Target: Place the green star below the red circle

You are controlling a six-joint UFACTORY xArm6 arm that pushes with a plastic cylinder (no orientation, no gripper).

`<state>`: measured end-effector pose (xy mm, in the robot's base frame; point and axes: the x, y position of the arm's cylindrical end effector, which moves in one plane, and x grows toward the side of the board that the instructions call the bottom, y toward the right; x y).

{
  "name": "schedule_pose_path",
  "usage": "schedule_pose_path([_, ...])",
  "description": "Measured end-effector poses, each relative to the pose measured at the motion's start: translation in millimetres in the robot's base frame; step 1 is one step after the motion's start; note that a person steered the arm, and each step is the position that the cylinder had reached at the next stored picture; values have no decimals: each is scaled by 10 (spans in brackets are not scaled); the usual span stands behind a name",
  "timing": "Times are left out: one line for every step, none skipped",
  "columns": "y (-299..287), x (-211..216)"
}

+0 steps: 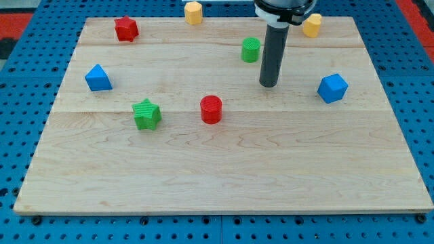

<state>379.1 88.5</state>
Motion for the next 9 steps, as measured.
schedule_pose_path([-9, -3])
schedule_pose_path([-22, -4])
schedule_pose_path([-22, -4])
schedule_pose_path([-401, -3])
schedule_pose_path([-733, -77])
schedule_pose_path([-733, -327])
schedule_pose_path([-1176, 104])
schedule_pose_path([-1669, 426])
schedule_pose_path([-1985, 418])
